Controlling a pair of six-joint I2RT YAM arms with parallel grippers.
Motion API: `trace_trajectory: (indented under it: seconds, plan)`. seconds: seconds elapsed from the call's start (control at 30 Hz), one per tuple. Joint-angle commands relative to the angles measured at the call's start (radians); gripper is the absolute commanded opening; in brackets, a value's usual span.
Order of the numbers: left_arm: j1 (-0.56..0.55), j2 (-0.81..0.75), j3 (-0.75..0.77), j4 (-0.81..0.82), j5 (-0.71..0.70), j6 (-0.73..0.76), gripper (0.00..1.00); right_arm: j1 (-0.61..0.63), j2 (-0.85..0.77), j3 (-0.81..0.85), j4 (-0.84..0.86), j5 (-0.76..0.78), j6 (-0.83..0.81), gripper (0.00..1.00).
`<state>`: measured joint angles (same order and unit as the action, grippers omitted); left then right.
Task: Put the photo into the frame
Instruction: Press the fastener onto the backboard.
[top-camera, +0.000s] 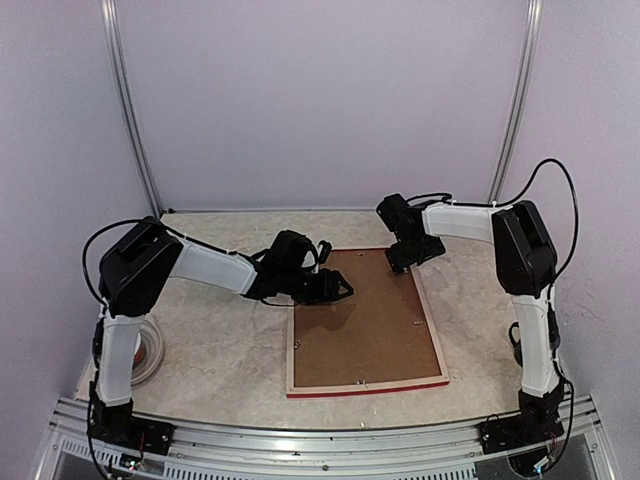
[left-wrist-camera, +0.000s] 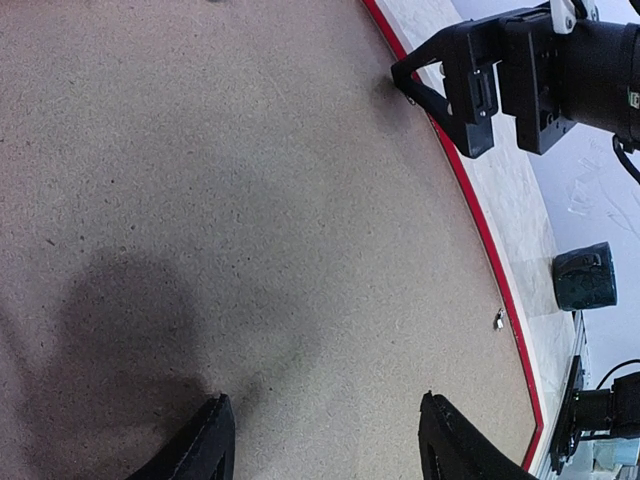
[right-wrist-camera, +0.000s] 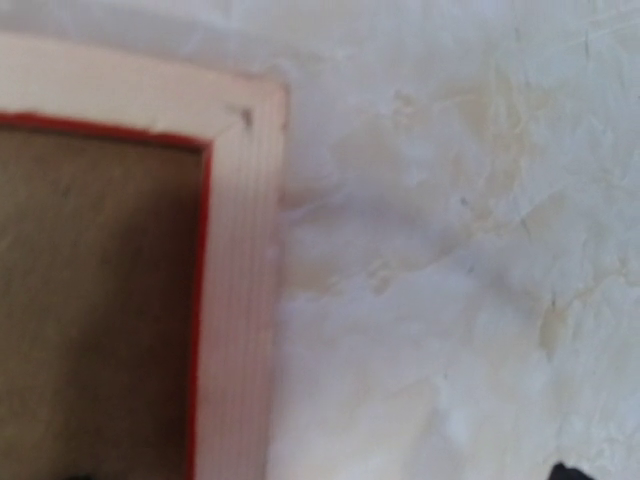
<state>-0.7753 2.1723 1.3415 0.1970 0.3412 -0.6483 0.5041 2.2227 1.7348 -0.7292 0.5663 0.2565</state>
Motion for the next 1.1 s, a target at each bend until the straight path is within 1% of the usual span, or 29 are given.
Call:
trace_trajectory:
  seconds: [0.0, 0.17, 0.33, 0.53, 0.7, 0.83, 0.97, 1.07]
  plan:
    - [-0.016, 0.024, -0.024, -0.054, 0.026, -0.005, 0.63, -0.035, 0.054, 0.013, -0.029, 0.011, 0.025, 0.99]
    - [-0.016, 0.024, -0.024, -0.056, 0.027, -0.005, 0.63, -0.05, 0.048, -0.001, -0.018, -0.015, 0.024, 0.99]
    - [-0.016, 0.026, -0.019, -0.055, 0.026, -0.007, 0.63, -0.05, -0.008, -0.045, 0.041, -0.063, -0.001, 0.99]
    - [-0.018, 0.03, -0.018, -0.053, 0.03, -0.007, 0.63, -0.049, -0.019, -0.037, 0.03, -0.058, -0.007, 0.99]
    - [-0.018, 0.03, -0.023, -0.054, 0.027, -0.007, 0.63, -0.05, -0.016, -0.058, 0.028, -0.083, -0.024, 0.99]
    - [-0.018, 0.036, -0.021, -0.051, 0.032, -0.01, 0.63, -0.048, 0.017, -0.066, -0.012, -0.108, -0.052, 0.99]
    - [-0.018, 0.039, -0.018, -0.047, 0.035, -0.014, 0.63, -0.032, 0.047, -0.082, -0.094, -0.057, -0.054, 0.99]
    - [-0.018, 0.044, -0.012, -0.044, 0.037, -0.017, 0.62, -0.026, 0.038, -0.11, -0.117, -0.062, -0.051, 0.99]
